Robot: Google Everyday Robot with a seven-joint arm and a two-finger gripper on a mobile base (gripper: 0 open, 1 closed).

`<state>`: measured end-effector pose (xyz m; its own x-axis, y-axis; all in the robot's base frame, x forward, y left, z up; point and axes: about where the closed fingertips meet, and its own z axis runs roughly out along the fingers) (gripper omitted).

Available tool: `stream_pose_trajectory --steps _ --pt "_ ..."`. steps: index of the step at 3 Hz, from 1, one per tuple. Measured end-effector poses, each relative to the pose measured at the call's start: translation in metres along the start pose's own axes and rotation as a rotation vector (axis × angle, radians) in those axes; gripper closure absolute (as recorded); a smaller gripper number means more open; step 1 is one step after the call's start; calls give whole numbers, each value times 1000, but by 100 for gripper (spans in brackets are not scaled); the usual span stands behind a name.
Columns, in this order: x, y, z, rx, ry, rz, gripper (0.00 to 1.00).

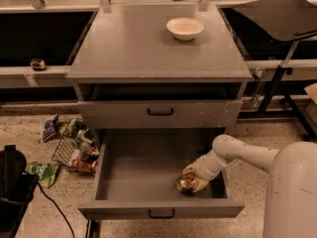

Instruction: Pick orange can from middle drawer and place on counter

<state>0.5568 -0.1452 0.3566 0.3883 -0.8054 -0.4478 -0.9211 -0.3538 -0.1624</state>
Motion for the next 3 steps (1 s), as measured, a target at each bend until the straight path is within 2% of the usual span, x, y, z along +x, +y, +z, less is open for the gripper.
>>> stream_pose_trajectory --steps 1,2,3 --pt "-1 -1 -2 0 1 1 88" --pt "-8 -3 -38 65 3 27 100" --pt "-30 -7 -100 152 -3 34 100"
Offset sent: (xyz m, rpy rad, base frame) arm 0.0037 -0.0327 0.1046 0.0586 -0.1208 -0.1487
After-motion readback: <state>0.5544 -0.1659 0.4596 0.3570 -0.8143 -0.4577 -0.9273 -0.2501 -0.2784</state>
